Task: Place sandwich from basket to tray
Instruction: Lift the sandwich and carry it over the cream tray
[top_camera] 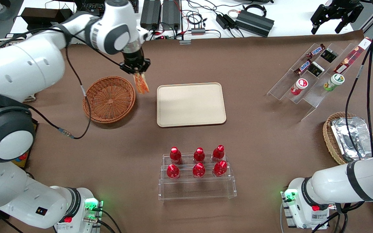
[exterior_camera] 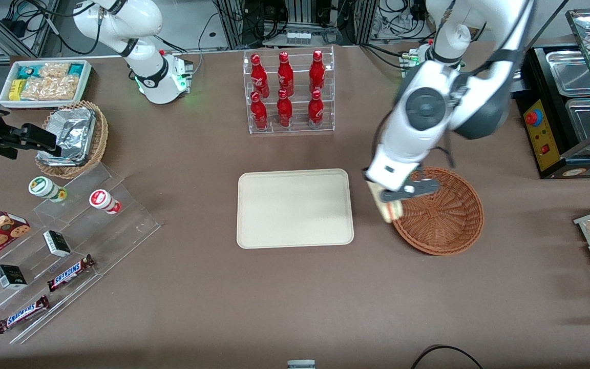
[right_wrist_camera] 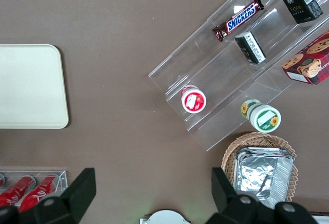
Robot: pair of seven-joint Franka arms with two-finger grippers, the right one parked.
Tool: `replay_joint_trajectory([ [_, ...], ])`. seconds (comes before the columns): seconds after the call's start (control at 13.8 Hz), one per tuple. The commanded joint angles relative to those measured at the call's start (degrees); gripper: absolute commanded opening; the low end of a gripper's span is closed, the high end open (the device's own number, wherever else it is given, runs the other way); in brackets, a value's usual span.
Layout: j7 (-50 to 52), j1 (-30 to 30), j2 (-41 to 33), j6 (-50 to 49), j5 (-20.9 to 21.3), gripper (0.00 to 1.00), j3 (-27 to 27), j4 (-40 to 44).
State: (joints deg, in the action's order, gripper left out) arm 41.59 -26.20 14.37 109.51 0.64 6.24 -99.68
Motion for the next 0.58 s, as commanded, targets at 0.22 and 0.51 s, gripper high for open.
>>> replay_joint_trajectory([
  [0.22,0.4,-6.8,14.9,2.0,0.1,0.0,0.3,14.6],
  [0.51,0.9,-10.4,21.5,7.6,0.6,0.0,1.0,17.1],
])
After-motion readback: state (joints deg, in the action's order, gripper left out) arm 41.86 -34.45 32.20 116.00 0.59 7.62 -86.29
